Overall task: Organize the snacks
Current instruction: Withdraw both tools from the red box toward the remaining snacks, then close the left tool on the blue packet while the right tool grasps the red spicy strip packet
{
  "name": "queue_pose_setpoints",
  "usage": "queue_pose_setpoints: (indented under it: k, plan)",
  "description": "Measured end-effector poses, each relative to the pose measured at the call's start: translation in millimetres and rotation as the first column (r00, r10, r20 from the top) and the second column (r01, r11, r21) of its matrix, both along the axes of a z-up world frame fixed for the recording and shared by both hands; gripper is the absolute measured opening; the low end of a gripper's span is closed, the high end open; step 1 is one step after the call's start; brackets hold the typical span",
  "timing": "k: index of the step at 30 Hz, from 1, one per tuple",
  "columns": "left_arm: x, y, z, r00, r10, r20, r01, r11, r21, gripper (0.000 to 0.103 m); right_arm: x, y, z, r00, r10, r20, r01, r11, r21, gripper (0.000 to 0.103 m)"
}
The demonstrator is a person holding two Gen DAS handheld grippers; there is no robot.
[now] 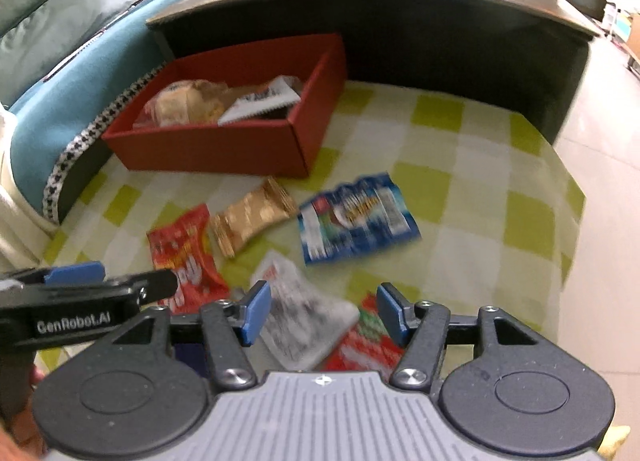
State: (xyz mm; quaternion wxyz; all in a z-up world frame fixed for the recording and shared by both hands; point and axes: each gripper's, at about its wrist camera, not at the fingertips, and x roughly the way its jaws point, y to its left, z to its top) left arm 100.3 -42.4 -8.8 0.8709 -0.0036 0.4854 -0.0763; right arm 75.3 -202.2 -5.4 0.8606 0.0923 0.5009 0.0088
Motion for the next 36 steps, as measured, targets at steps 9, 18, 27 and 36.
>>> queue_pose_setpoints:
  k: [9,18,27,36]
  plan:
    - [-27,-4,-32,0.993,0.017,-0.116,-0.018,1.0,-0.01,0.09,-30,-9,-3,1.0,-0.013,-0.017,0.013,1.0,0.008,0.065]
    - [-24,-16,-50,0.989,0.06,-0.135,-0.058,0.998,0.022,0.091,-35,-15,-13,0.998,-0.026,-0.051,0.026,1.0,-0.005,0.066]
    - [-18,-31,-62,0.992,0.044,-0.119,-0.035,0.996,0.079,0.093,-31,-17,-26,0.994,-0.036,-0.101,0.034,0.999,-0.024,0.068]
    - [-26,-11,-53,0.992,0.011,-0.127,0.001,0.996,0.091,0.075,-26,-3,-40,0.988,-0.029,-0.149,0.028,1.0,-0.008,0.072]
